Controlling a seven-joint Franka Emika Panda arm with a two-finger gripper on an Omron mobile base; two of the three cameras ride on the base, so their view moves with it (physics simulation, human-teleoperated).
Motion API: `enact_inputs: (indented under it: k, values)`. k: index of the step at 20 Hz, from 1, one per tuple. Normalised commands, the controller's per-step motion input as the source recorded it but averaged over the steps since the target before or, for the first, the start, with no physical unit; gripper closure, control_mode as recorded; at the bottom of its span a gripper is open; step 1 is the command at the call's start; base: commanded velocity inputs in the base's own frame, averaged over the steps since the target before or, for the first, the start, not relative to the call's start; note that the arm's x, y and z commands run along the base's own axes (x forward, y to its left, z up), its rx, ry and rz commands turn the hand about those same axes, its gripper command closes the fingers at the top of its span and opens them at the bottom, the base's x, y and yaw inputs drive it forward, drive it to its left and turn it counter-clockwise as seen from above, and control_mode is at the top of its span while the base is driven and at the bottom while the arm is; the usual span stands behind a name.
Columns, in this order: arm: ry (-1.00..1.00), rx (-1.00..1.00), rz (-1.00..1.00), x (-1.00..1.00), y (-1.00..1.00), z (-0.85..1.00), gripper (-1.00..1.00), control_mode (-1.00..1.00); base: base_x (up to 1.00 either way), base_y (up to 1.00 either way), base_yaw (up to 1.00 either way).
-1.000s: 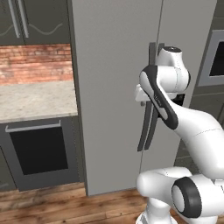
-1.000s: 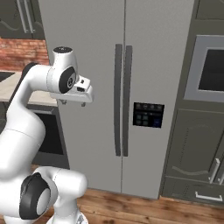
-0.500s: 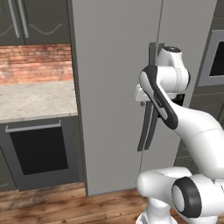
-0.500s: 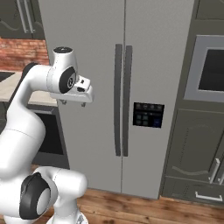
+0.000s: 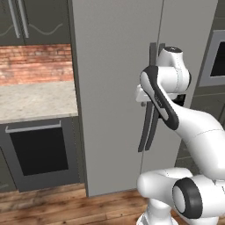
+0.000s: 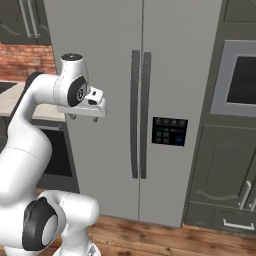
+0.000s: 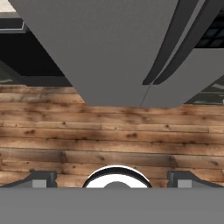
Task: Retrieve the sausage and cheese from the fridge and place them on the cutting board on the counter.
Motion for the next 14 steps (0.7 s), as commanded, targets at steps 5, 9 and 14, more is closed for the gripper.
enact_inputs:
  k: [5,9,14]
  values:
    - [0.00,0.00,0.00,0.00,0.00,0.00,-1.00,-1.00,0.00,0.00,0.00]
    - [-0.05,-0.01,0.00,-0.08,0.01,-0.03,-1.00,-1.00,0.00,0.00,0.00]
    - [-0.13,0.00,0.00,0.15,-0.16,-0.14,-1.00,-1.00,0.00,0.00,0.00]
